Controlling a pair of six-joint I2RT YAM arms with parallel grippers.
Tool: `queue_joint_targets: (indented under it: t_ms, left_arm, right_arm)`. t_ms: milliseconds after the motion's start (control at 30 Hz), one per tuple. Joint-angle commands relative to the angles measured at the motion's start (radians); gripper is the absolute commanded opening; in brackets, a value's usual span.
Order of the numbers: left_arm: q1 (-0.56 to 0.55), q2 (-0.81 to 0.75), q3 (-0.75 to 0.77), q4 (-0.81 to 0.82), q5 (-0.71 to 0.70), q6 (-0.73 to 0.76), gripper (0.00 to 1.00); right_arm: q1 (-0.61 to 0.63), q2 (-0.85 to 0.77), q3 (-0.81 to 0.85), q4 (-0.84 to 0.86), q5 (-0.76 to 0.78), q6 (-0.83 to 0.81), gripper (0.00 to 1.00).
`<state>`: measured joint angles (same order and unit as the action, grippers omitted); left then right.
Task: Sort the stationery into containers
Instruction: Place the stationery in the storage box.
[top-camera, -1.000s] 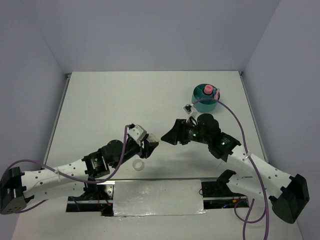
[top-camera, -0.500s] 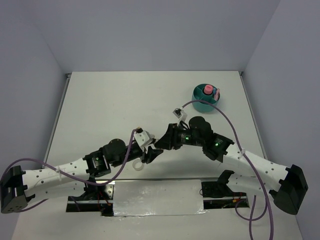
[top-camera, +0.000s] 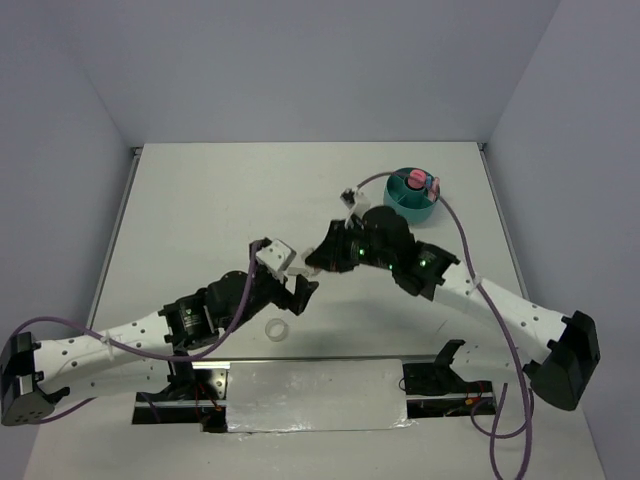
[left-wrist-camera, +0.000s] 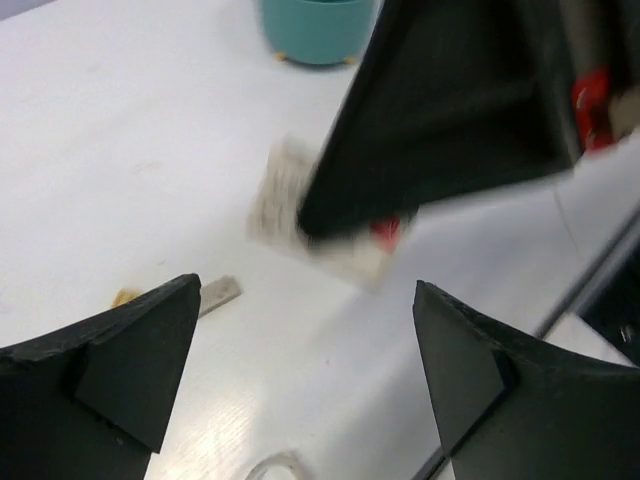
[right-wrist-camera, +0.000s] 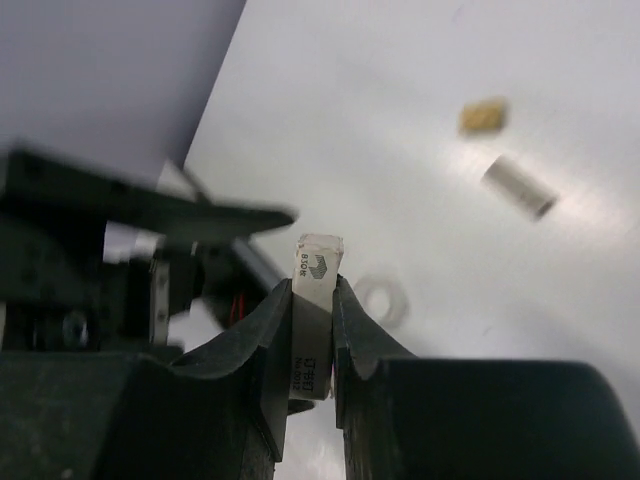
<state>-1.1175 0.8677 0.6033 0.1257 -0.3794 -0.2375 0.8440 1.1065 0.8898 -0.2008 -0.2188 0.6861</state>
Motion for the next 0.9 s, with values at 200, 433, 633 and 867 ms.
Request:
queue_joint_targets:
  t_ms: [200,433,633,867]
  left_arm:
    - [0.082,0.031,0.221,-0.715,-0.463,-0.517,0.99]
    - [0.085,-0.001,0.135,-0.655,-0.357,-0.494,0.99]
    - [0.091,0.068,0.102,-0.62,-0.317,-0.487,0.99]
    - [0.091,0.109,0.076,-0.557,-0.253,-0.476,0.98]
  right_arm:
    - [-0.361,0.484,0.615,-0.273,0.465,0.007,0.0]
    - [-0.45,0.97,1.32,-0.688,0.83,0.207,0.0]
    - [-0.522,1.032,1.37,-0.697,0.918,0.3,0.0]
    - [-0.595,1.05,1.356,-0.734,0.894,0.308,0.0]
